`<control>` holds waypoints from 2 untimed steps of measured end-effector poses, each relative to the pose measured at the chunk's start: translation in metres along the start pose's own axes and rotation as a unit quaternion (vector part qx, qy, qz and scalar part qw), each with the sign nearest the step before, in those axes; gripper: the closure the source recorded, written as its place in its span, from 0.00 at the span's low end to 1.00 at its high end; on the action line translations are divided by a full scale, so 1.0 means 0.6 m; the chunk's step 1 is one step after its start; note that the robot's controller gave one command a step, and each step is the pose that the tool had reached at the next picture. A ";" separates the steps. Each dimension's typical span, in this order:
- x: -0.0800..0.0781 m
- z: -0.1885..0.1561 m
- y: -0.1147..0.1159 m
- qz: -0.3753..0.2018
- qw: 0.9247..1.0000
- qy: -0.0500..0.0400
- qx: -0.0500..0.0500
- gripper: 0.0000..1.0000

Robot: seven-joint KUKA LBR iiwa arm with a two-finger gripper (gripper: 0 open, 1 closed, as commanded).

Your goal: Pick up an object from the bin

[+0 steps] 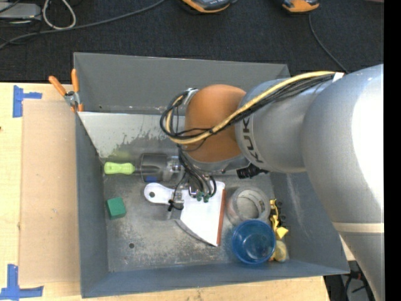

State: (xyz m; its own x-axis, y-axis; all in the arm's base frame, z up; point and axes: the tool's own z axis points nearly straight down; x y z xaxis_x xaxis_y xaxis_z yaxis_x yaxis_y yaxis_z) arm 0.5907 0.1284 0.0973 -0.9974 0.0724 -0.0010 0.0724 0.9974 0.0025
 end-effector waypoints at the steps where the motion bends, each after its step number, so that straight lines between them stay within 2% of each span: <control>1: 0.004 0.045 -0.012 0.058 0.998 0.001 0.000 1.00; 2: 0.004 0.045 -0.012 0.058 0.998 0.001 0.000 1.00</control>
Offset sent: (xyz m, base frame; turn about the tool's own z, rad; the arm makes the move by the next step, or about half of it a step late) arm 0.0000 0.0000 0.0000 0.0000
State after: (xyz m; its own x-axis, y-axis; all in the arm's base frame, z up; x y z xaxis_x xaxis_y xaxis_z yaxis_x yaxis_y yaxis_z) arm 0.5877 0.1214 0.0705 -0.9822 0.1879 0.0016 0.1879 0.9822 0.0035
